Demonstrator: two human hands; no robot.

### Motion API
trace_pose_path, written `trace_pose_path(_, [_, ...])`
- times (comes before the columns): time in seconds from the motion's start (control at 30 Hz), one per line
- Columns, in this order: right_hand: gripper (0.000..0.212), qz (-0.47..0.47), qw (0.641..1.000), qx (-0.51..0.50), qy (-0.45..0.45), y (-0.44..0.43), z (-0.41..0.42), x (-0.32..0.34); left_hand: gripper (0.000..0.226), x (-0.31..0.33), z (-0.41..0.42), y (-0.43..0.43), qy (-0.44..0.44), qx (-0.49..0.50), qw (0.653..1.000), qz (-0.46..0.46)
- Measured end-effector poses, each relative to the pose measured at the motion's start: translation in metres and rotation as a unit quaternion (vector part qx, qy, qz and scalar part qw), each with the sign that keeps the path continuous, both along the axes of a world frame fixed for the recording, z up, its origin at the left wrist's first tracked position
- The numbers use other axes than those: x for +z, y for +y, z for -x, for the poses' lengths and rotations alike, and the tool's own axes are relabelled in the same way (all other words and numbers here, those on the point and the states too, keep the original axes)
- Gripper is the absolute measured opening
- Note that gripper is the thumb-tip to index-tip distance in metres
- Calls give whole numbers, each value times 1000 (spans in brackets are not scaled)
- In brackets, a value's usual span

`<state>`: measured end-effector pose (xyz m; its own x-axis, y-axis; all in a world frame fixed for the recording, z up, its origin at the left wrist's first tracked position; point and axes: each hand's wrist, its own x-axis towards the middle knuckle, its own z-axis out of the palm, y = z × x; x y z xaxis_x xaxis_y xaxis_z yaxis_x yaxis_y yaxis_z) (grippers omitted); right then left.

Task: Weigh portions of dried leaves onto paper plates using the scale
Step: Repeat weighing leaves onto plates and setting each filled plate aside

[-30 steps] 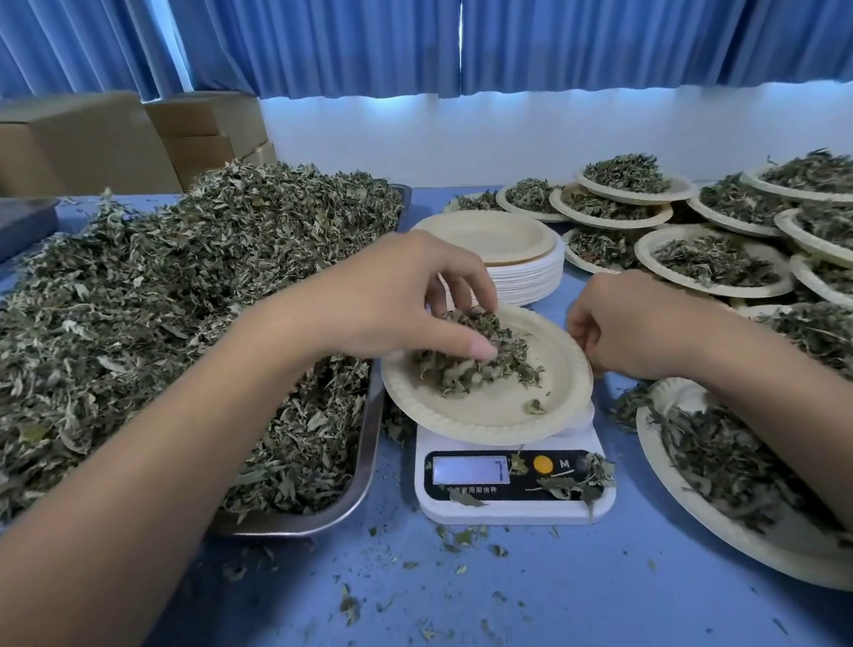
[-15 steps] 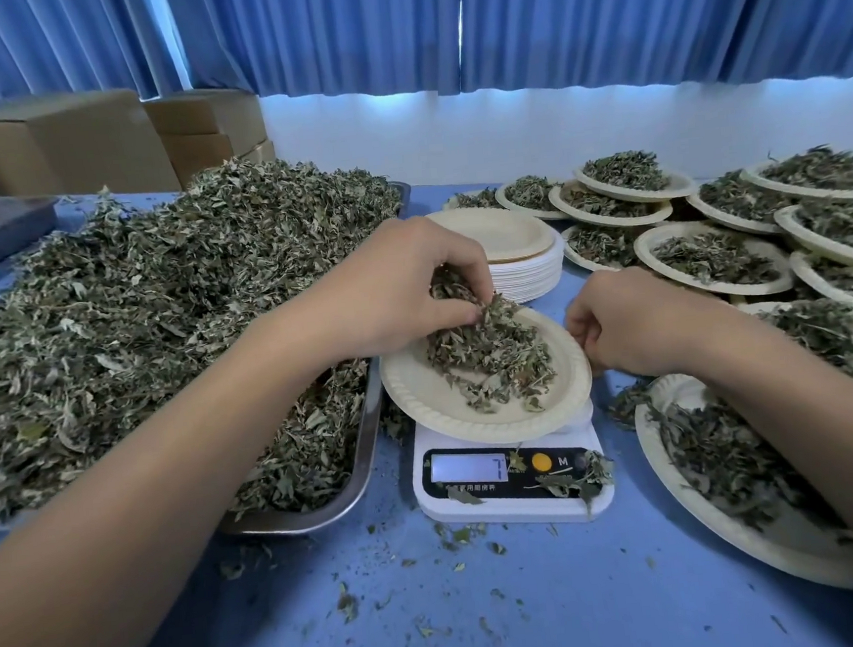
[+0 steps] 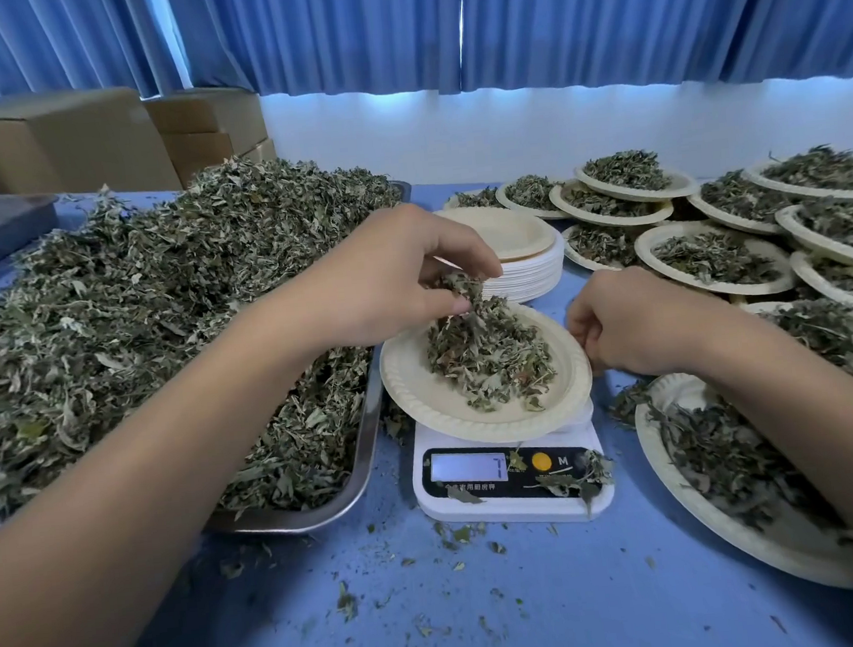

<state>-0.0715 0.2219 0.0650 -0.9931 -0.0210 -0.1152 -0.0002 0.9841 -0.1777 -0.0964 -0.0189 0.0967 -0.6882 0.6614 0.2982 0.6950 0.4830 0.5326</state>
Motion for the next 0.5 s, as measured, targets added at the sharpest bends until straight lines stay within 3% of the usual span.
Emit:
trace_pose_path(0.3, [20,4,1000,3,0,1,0,-1,15,9,1,-5,11,53,993,-101])
trace_pose_path(0.5, [21,6,1000,-3,-4,1,0,0,14,8,1,-5,31,75,991,-104])
